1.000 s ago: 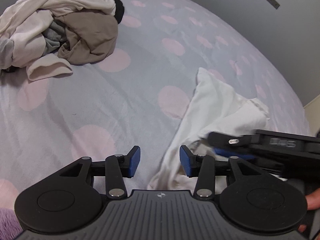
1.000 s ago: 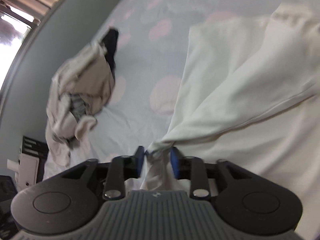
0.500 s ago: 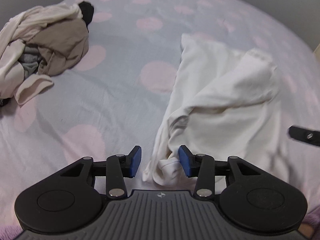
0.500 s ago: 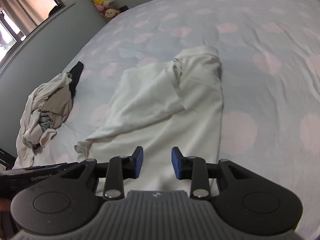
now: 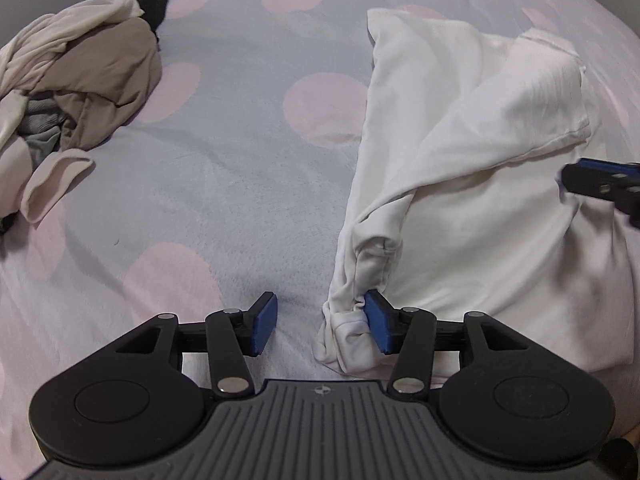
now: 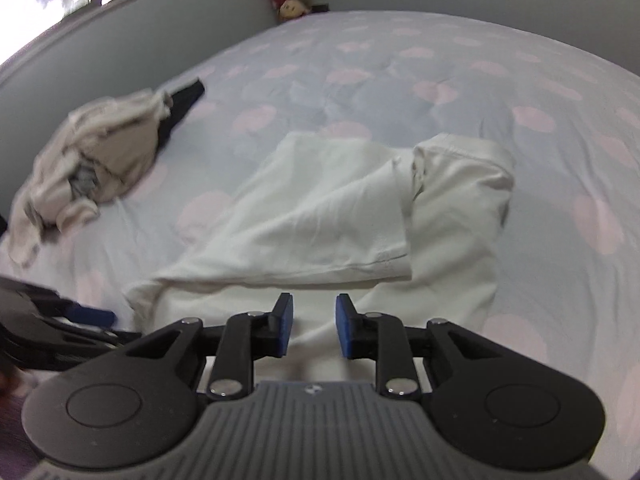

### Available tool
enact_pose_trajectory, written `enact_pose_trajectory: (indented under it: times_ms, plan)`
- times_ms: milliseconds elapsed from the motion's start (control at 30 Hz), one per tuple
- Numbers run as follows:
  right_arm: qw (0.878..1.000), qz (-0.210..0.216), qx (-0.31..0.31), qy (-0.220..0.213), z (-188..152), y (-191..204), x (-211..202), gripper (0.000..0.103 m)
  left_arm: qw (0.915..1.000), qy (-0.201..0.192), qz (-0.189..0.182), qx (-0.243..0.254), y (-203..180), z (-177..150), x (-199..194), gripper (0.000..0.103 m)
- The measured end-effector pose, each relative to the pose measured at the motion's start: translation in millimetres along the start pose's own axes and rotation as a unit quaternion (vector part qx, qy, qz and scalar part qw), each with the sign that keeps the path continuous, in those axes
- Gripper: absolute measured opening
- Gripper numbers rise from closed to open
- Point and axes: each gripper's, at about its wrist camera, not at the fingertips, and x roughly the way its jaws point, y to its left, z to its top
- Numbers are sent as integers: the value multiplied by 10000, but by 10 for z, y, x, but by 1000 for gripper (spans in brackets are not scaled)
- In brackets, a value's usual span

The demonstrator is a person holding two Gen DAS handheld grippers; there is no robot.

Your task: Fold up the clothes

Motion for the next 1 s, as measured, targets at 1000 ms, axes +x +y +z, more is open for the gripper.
enact_pose_trajectory:
  times_ms: [1000]
  plan:
    - [9971, 42, -717, -233, 1062, 147, 1149, 32, 9937, 690, 51, 886, -147, 235, 141, 59]
